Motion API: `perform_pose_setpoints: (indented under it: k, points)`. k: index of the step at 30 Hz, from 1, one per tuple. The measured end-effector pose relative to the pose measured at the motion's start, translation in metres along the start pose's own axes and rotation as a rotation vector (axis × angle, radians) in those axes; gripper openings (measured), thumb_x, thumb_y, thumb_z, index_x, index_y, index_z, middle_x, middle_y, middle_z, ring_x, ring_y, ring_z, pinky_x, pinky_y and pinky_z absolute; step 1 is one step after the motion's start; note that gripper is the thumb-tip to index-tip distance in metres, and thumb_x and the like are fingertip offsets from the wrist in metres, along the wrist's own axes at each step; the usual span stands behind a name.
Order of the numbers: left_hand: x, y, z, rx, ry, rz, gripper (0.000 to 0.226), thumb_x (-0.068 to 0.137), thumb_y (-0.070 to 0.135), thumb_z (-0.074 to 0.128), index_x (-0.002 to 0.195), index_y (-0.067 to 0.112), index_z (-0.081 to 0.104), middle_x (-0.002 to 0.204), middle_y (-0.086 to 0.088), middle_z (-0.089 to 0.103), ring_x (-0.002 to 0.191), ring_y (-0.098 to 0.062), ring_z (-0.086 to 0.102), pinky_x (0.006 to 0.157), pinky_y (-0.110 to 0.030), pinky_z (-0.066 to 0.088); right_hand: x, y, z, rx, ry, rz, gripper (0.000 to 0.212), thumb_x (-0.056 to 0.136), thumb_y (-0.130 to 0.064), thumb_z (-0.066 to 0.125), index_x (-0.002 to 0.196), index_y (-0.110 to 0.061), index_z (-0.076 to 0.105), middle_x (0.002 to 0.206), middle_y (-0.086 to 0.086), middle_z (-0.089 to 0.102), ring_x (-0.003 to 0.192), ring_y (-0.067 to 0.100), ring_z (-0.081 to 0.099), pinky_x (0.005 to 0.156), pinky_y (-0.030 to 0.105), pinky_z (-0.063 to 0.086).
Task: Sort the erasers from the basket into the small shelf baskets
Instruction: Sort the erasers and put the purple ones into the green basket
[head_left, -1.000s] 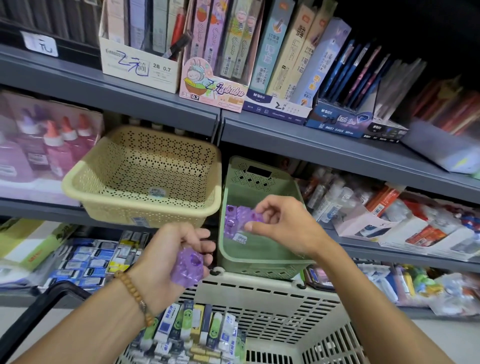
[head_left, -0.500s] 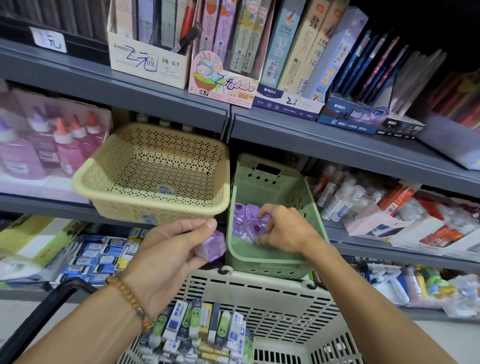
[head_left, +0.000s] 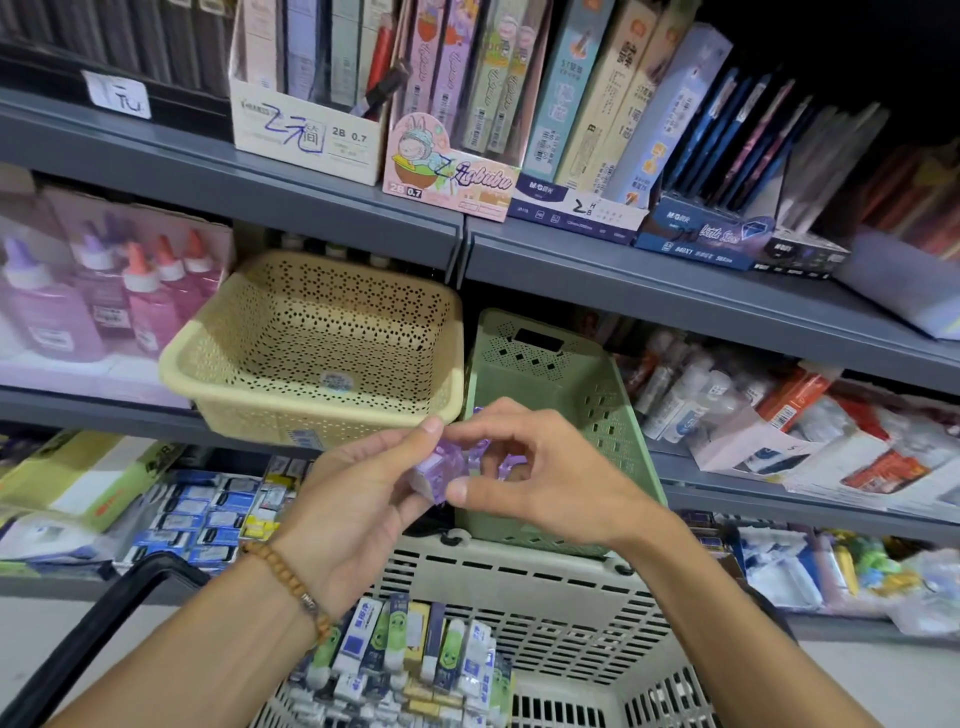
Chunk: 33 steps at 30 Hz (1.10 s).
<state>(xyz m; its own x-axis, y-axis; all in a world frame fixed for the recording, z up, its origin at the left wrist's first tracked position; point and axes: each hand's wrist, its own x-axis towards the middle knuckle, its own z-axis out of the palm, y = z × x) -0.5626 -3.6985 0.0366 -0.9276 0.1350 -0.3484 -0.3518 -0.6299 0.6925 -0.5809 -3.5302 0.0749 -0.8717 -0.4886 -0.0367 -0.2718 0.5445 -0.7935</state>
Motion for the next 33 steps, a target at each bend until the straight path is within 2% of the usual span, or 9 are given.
perform_pose_setpoints:
  k: [6, 9, 11, 13, 15, 18, 25, 28, 33]
  points:
    - [-0.005, -0.008, 0.003, 0.104, -0.076, 0.014, 0.015, 0.071, 0.024, 0.073, 0.075, 0.009, 0.076, 0.082, -0.012, 0.075, 0.073, -0.017, 0.073, 0.060, -0.025, 0.058, -0.007, 0.004, 0.002, 0.104, 0.071, 0.057, 0.029, 0.075, -0.012, 0.084, 0.099, -0.018, 0.069, 0.105, 0.004, 0.060, 0.071, 0.007, 0.053, 0.066, 0.019, 0.045]
    - [-0.001, -0.016, -0.001, 0.601, 0.050, 0.229, 0.014, 0.077, 0.028, 0.075, 0.088, 0.019, 0.074, 0.090, 0.000, 0.074, 0.080, -0.007, 0.071, 0.067, -0.025, 0.058, -0.009, 0.024, -0.020, 0.128, 0.225, 0.159, 0.032, 0.072, -0.010, 0.086, 0.096, -0.015, 0.066, 0.093, 0.003, 0.064, 0.067, 0.010, 0.055, 0.062, 0.025, 0.050]
    - [0.005, -0.021, -0.005, 1.078, 0.067, 0.476, 0.026, 0.076, 0.037, 0.077, 0.099, 0.031, 0.068, 0.096, 0.015, 0.065, 0.084, 0.000, 0.064, 0.077, -0.026, 0.056, -0.009, 0.044, -0.039, -0.127, 0.333, 0.266, 0.032, 0.070, -0.014, 0.088, 0.089, -0.021, 0.062, 0.086, -0.002, 0.062, 0.063, 0.009, 0.054, 0.064, 0.021, 0.048]
    - [0.008, -0.027, -0.007, 1.354, -0.020, 0.590, 0.040, 0.075, 0.047, 0.073, 0.112, 0.038, 0.062, 0.103, 0.022, 0.051, 0.093, -0.001, 0.057, 0.086, -0.028, 0.053, -0.006, 0.064, -0.051, -0.414, 0.313, 0.365, 0.032, 0.070, -0.018, 0.087, 0.086, -0.023, 0.059, 0.084, -0.007, 0.061, 0.069, 0.009, 0.057, 0.065, 0.017, 0.045]
    - [0.011, -0.034, -0.008, 1.484, -0.057, 0.629, 0.041, 0.077, 0.054, 0.069, 0.113, 0.036, 0.062, 0.105, 0.020, 0.043, 0.092, -0.003, 0.054, 0.088, -0.026, 0.051, 0.002, 0.079, -0.051, -0.562, 0.231, 0.400, 0.033, 0.072, -0.020, 0.086, 0.088, -0.024, 0.057, 0.088, -0.008, 0.059, 0.081, 0.012, 0.056, 0.070, 0.016, 0.044]
    - [0.015, -0.041, -0.012, 1.558, -0.039, 0.698, 0.038, 0.078, 0.056, 0.066, 0.108, 0.033, 0.066, 0.106, 0.018, 0.041, 0.083, -0.004, 0.053, 0.083, -0.023, 0.050, 0.020, 0.092, -0.041, -0.640, 0.134, 0.394, 0.034, 0.074, -0.020, 0.084, 0.091, -0.024, 0.055, 0.097, -0.004, 0.056, 0.091, 0.016, 0.054, 0.082, 0.025, 0.044]
    - [0.018, -0.048, -0.011, 1.554, -0.002, 0.787, 0.037, 0.077, 0.060, 0.064, 0.103, 0.033, 0.068, 0.096, 0.020, 0.042, 0.075, -0.001, 0.050, 0.075, -0.022, 0.050, 0.032, 0.102, -0.038, -0.684, 0.128, 0.378, 0.034, 0.076, -0.019, 0.081, 0.106, -0.017, 0.065, 0.106, 0.002, 0.060, 0.098, 0.020, 0.056, 0.088, 0.027, 0.044]
    - [0.022, -0.051, -0.008, 1.559, 0.013, 0.786, 0.038, 0.078, 0.061, 0.062, 0.106, 0.034, 0.067, 0.095, 0.021, 0.042, 0.073, -0.001, 0.048, 0.073, -0.019, 0.049, 0.035, 0.104, -0.041, -0.733, 0.131, 0.354, 0.033, 0.079, -0.017, 0.078, 0.109, -0.016, 0.066, 0.104, 0.002, 0.055, 0.098, 0.021, 0.055, 0.083, 0.024, 0.039]
    - [0.027, -0.050, -0.005, 1.556, 0.044, 0.765, 0.040, 0.080, 0.061, 0.058, 0.110, 0.035, 0.064, 0.098, 0.019, 0.044, 0.076, -0.004, 0.054, 0.075, -0.024, 0.052, 0.041, 0.098, -0.047, -0.784, 0.114, 0.359, 0.050, 0.080, -0.019, 0.076, 0.127, -0.018, 0.061, 0.121, 0.008, 0.057, 0.113, 0.026, 0.054, 0.093, 0.026, 0.040]
